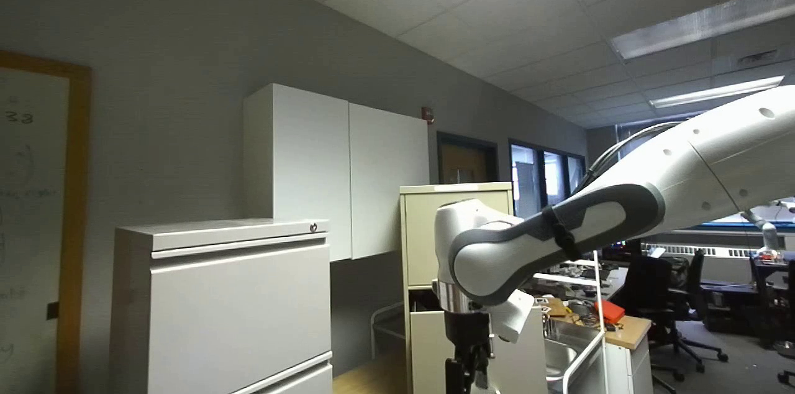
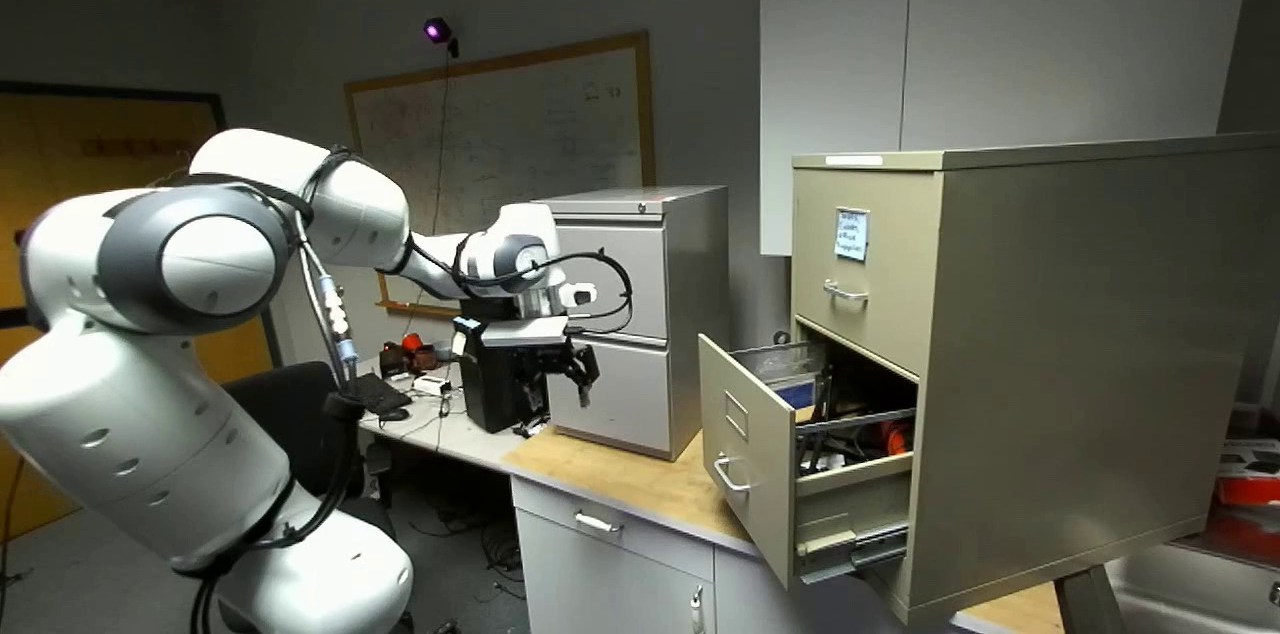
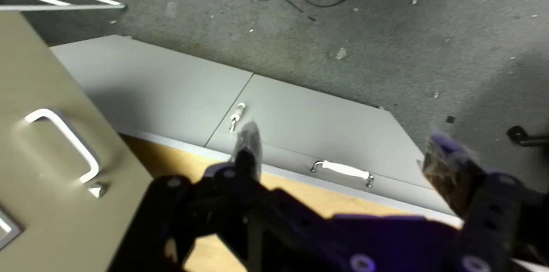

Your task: Close the bottom drawer of the right cabinet

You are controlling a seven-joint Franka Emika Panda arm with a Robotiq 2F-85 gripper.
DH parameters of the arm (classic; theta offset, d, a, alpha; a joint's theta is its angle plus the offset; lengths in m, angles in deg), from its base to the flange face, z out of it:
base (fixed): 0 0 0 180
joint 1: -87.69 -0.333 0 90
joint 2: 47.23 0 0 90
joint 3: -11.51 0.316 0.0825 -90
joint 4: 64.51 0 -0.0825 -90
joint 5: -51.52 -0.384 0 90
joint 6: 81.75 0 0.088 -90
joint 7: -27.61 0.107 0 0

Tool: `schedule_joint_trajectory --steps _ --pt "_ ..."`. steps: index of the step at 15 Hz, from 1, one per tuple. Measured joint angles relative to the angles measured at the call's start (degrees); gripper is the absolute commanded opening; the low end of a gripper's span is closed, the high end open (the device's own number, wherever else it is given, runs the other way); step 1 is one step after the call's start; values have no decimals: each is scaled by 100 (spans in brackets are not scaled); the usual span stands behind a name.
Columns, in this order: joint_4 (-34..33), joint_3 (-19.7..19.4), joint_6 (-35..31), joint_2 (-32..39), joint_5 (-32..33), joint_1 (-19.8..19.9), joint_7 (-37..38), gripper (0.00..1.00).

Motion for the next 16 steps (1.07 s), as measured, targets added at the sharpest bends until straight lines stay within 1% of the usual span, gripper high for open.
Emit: schedule_joint_trajectory --steps 1,2,3,5,7,9,11,14,15,16 --pt "23 99 -237 85 323 55 178 74" --pt "49 199 -492 190 666 114 373 68" --pt "74 296 -761 319 1042 176 598 58" --pt "106 475 -1307 629 1878 329 1143 43" --pt "109 628 -1883 985 2868 535 1749 27" --pt "60 860 -2380 1314 3877 918 2224 12" --pt "-109 1087 -2691 1602 4907 1363 2613 0" --pt "-570 1205 -2861 1973 6435 1829 3113 0" --pt "-765 1204 -2871 2101 6923 1927 3290 0" --pt "-974 1065 -2872 2238 7402 1881 3490 0"
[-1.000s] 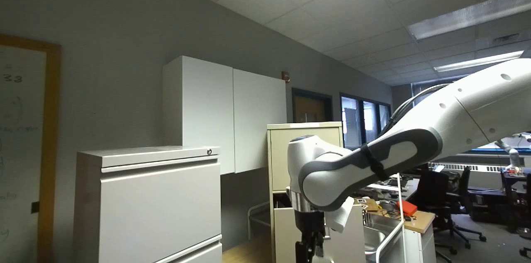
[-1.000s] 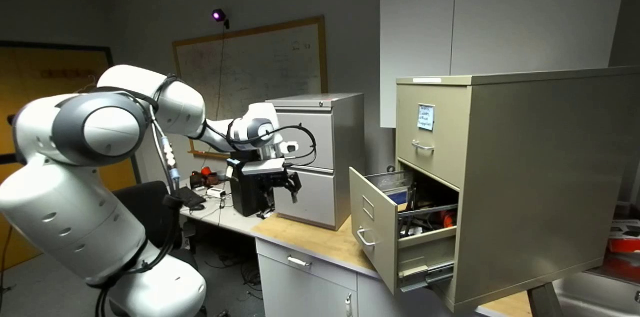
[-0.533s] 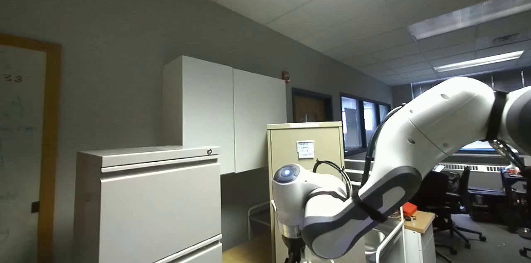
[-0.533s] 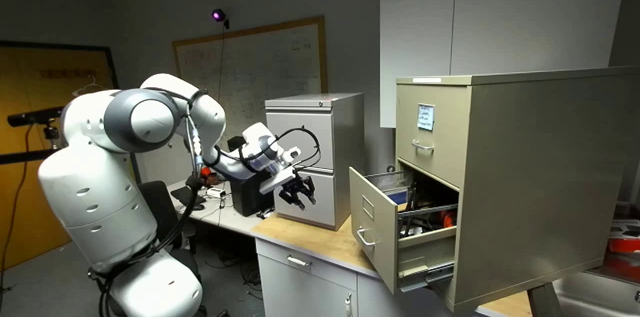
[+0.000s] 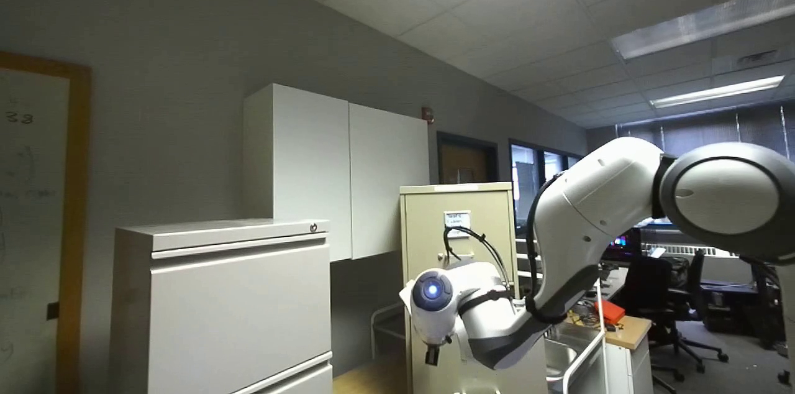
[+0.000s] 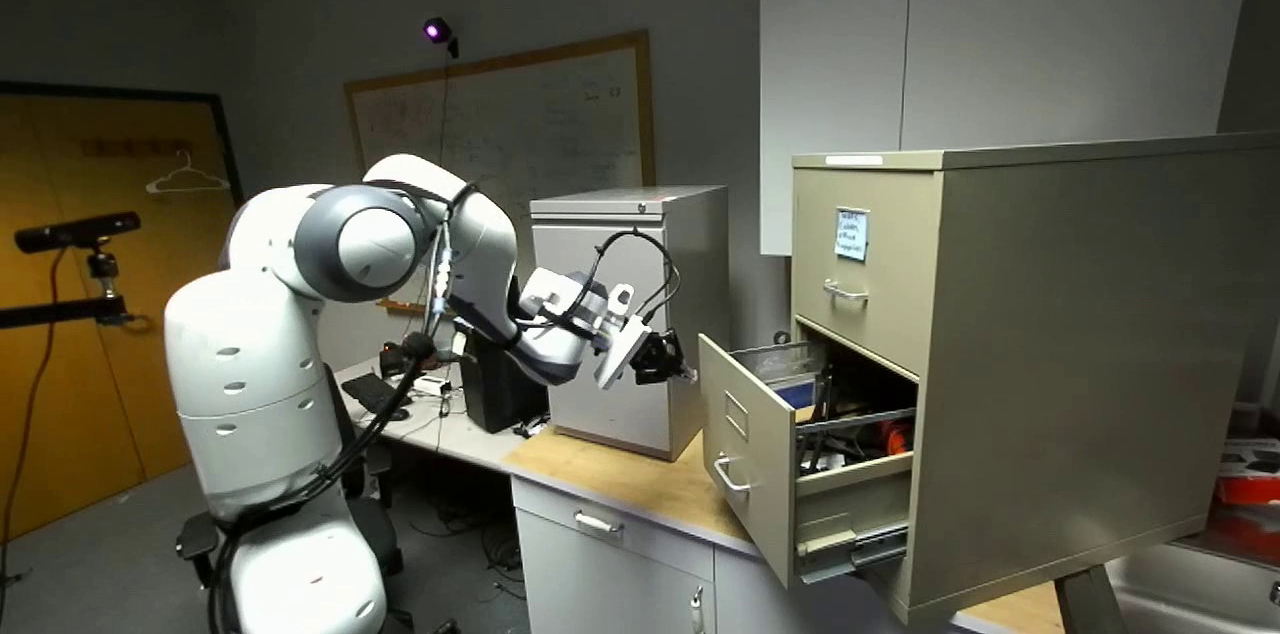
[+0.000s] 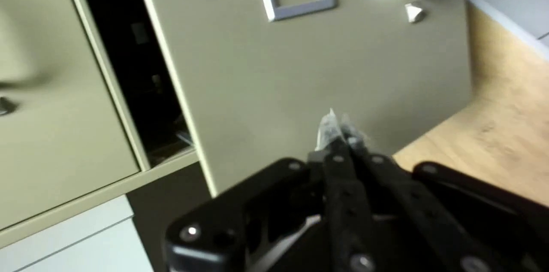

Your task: Close the bottom drawer of the right cabinet

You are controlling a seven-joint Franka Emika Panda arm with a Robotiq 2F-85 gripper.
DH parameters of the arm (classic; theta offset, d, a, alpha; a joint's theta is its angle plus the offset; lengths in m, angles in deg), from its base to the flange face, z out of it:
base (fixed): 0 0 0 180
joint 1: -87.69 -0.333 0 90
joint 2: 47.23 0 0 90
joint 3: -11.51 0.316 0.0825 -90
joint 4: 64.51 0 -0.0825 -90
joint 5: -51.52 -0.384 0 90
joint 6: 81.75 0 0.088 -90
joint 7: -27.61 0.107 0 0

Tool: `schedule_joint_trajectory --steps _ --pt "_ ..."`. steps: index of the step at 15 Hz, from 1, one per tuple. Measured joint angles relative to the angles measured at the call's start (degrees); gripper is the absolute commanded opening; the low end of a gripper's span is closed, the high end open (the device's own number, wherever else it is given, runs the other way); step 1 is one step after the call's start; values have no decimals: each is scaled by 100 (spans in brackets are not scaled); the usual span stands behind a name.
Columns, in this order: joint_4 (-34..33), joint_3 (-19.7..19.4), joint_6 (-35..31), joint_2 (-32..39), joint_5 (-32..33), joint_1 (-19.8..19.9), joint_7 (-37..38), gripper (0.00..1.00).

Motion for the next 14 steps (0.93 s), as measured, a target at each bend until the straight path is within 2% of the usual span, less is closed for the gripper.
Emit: schedule_joint_trajectory --steps 3,5,9,14 --pt "-502 -159 -66 501 1324 19 800 0" --pt "-730 -196 -69 865 1979 20 1330 0" --pt "-1415 -772 -184 1672 2613 -319 1902 0" --pt "-2469 -944 -347 2556 3346 -155 2349 0"
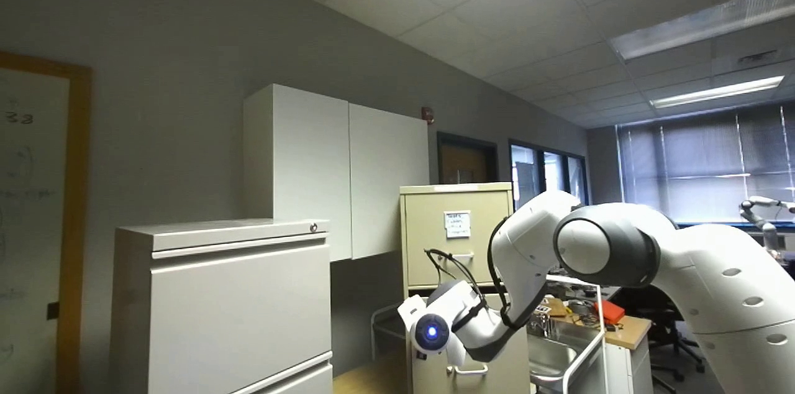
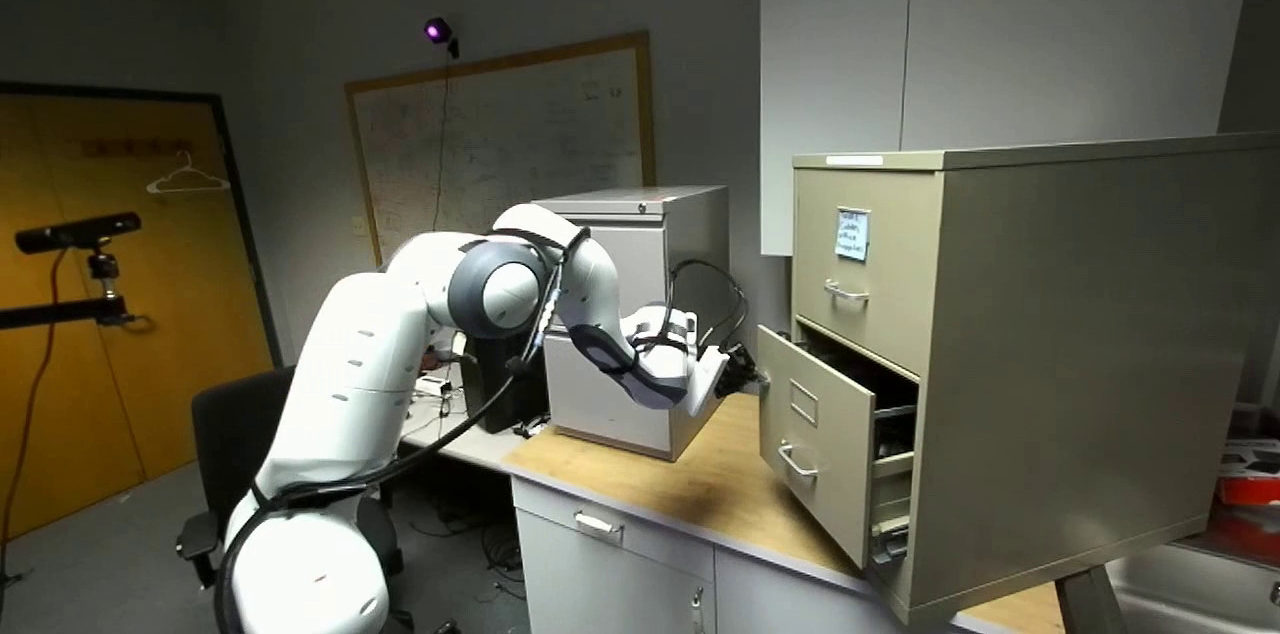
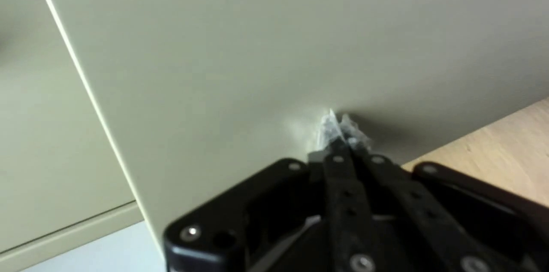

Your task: Close the bottom drawer of the right cabinet

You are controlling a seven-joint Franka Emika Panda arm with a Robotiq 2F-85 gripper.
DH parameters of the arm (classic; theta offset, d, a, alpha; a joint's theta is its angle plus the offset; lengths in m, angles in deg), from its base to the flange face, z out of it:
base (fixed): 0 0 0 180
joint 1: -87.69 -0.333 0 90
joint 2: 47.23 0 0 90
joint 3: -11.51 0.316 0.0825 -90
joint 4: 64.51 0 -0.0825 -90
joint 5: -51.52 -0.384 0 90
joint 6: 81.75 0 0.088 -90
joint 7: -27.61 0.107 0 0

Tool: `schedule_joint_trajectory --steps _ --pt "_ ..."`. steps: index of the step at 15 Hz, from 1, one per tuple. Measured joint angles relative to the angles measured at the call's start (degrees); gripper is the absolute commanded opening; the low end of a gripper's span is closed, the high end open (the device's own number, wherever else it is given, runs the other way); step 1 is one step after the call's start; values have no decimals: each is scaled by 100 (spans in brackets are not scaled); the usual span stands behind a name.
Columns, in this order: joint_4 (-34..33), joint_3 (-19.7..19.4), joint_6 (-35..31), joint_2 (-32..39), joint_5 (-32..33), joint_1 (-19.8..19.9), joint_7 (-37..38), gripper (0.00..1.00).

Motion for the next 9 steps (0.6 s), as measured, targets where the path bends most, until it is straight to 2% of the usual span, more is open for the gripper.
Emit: schedule_joint_trajectory --steps 4,9 --pt "-785 -54 -152 530 182 169 74 0" --pt "-1606 -149 -141 927 35 287 278 0"
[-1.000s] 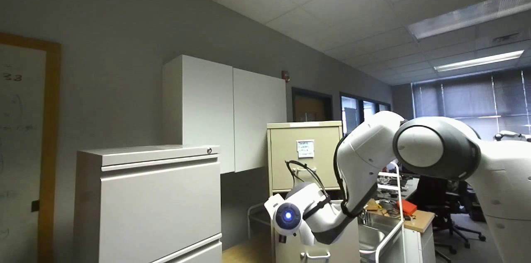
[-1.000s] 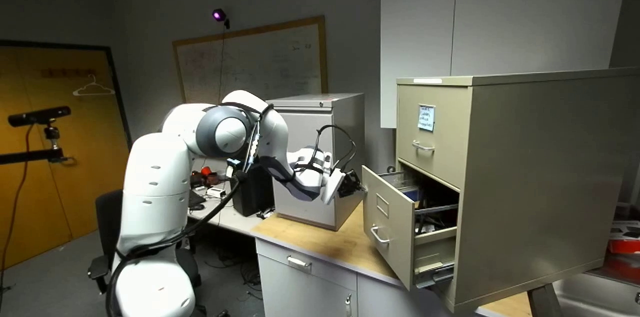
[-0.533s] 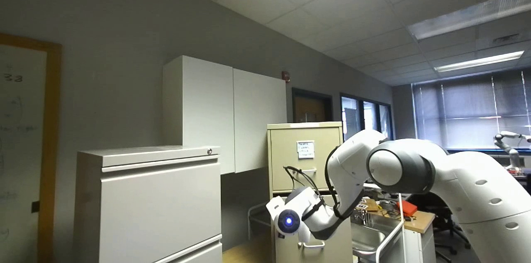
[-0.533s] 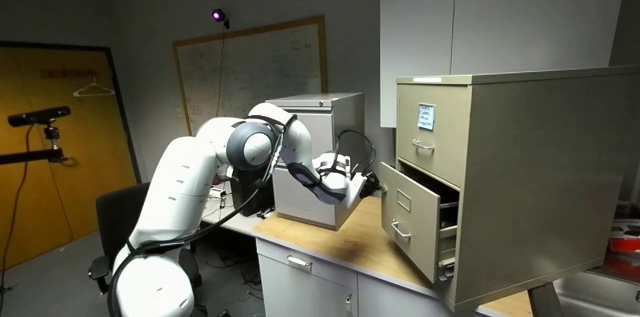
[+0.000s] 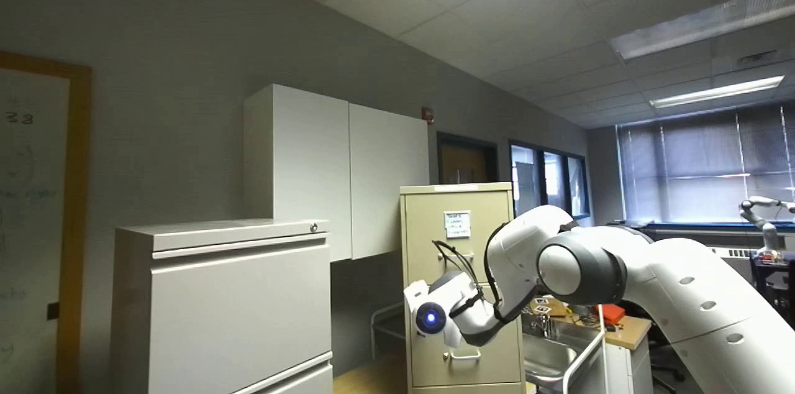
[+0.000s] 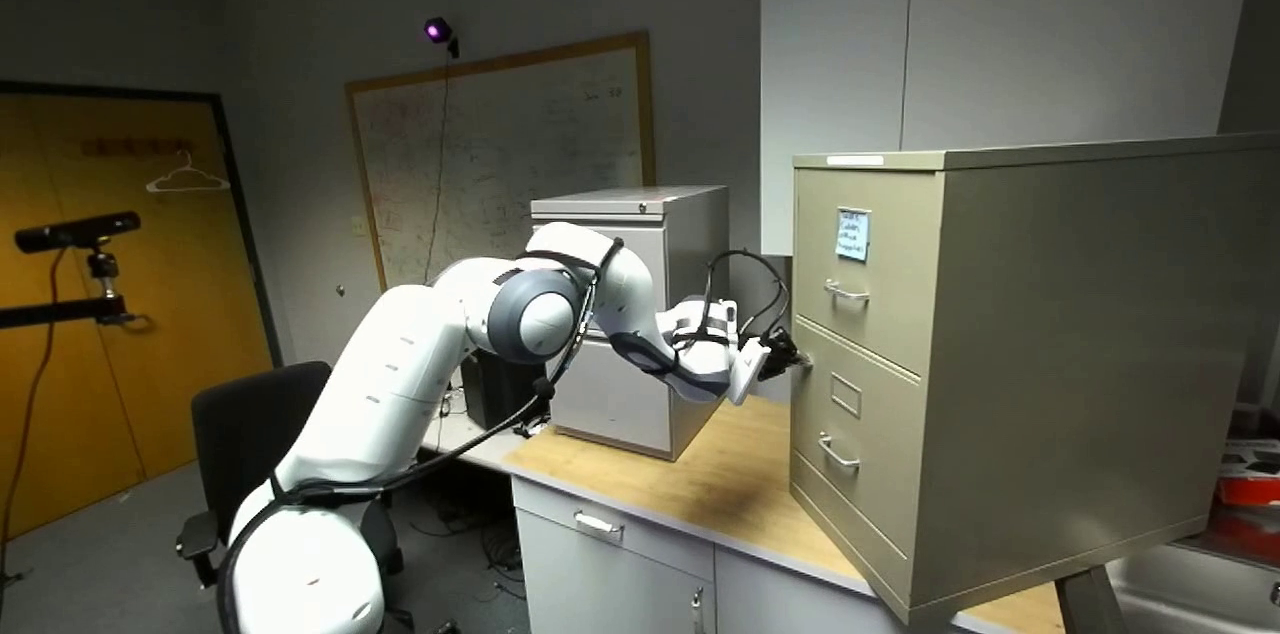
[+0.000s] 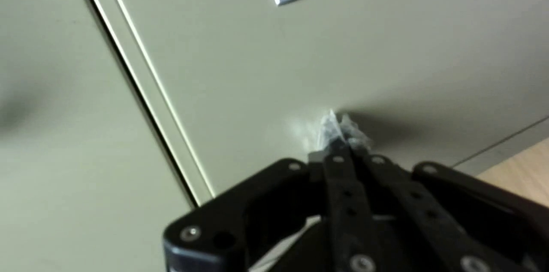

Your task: Close the bottom drawer of the right cabinet

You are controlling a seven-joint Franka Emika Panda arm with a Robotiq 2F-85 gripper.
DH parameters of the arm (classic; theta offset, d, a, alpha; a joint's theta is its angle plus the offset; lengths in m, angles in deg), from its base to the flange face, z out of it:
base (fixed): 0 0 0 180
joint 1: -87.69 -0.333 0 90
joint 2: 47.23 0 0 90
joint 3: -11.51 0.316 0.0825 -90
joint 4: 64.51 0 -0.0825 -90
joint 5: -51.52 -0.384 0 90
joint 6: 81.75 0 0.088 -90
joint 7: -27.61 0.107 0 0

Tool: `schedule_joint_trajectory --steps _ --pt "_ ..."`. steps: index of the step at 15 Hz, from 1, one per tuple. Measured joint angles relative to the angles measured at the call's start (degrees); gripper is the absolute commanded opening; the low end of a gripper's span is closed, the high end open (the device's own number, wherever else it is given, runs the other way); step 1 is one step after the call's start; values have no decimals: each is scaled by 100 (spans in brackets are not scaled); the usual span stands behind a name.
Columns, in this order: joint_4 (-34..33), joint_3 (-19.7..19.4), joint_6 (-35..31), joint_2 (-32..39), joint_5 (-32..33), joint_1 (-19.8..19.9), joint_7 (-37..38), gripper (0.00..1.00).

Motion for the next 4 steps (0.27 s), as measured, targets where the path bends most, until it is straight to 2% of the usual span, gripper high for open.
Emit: schedule_joint_trajectory --steps 4 --pt "-82 -18 -15 41 -134 -3 30 0"
